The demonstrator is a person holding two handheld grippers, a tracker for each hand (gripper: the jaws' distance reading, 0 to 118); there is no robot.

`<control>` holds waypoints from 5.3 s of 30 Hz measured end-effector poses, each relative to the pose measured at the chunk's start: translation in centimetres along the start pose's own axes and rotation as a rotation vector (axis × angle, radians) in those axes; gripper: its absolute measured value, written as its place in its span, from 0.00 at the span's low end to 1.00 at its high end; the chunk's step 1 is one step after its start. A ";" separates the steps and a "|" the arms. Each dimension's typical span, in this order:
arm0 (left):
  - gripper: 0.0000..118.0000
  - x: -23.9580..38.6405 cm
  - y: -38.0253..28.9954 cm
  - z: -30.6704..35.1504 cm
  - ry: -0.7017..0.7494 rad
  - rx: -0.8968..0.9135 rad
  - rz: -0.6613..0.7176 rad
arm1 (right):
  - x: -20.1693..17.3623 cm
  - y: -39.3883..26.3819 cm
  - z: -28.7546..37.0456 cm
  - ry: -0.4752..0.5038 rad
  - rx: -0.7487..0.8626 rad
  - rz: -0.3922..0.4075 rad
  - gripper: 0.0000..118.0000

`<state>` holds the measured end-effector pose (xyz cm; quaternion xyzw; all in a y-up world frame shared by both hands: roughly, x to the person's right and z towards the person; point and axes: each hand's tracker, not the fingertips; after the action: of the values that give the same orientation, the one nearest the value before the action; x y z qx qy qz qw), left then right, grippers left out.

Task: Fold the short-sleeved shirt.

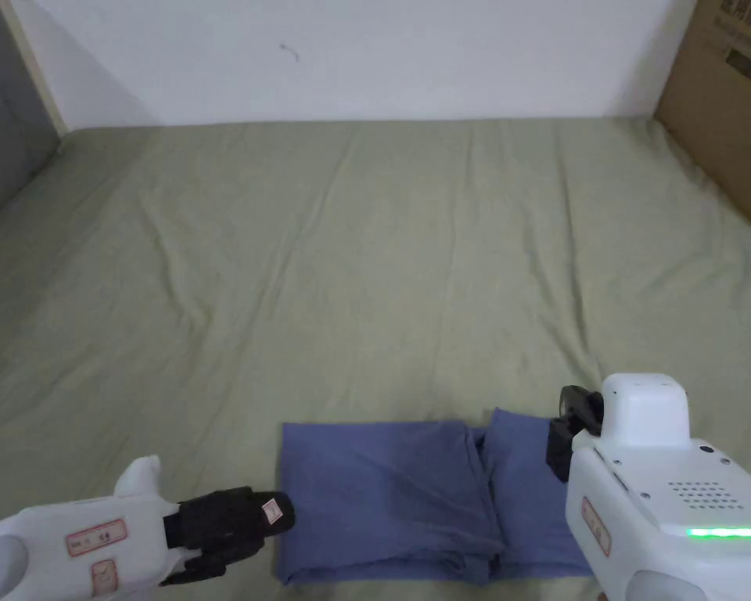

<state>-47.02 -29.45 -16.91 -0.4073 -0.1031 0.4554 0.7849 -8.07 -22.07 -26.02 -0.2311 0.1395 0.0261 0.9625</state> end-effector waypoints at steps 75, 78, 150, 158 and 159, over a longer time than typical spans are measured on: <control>0.86 19.7 -0.6 -16.0 0.082 -0.248 -0.386 | 10.6 -3.8 -0.1 -0.145 -0.094 -0.191 0.01; 0.53 17.5 0.2 -13.7 0.157 -0.176 -0.336 | 9.9 -3.9 -0.4 -0.131 -0.099 -0.175 0.00; 1.00 1.1 0.9 -11.3 -0.126 -0.148 -0.013 | -0.8 -3.5 -11.0 0.332 -0.680 -0.106 0.01; 1.00 1.0 1.4 -16.7 -0.388 -0.220 0.107 | -0.7 -3.6 -10.9 0.331 -0.677 -0.123 0.00; 1.00 1.2 1.5 -17.1 -0.389 -0.235 0.106 | -0.7 -3.6 -10.7 0.332 -0.675 -0.126 0.00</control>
<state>-38.20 -37.49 -29.35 -0.4056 -0.2831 0.5508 0.6723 -11.08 -30.18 -33.41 -0.5443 0.2625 -0.0262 0.7963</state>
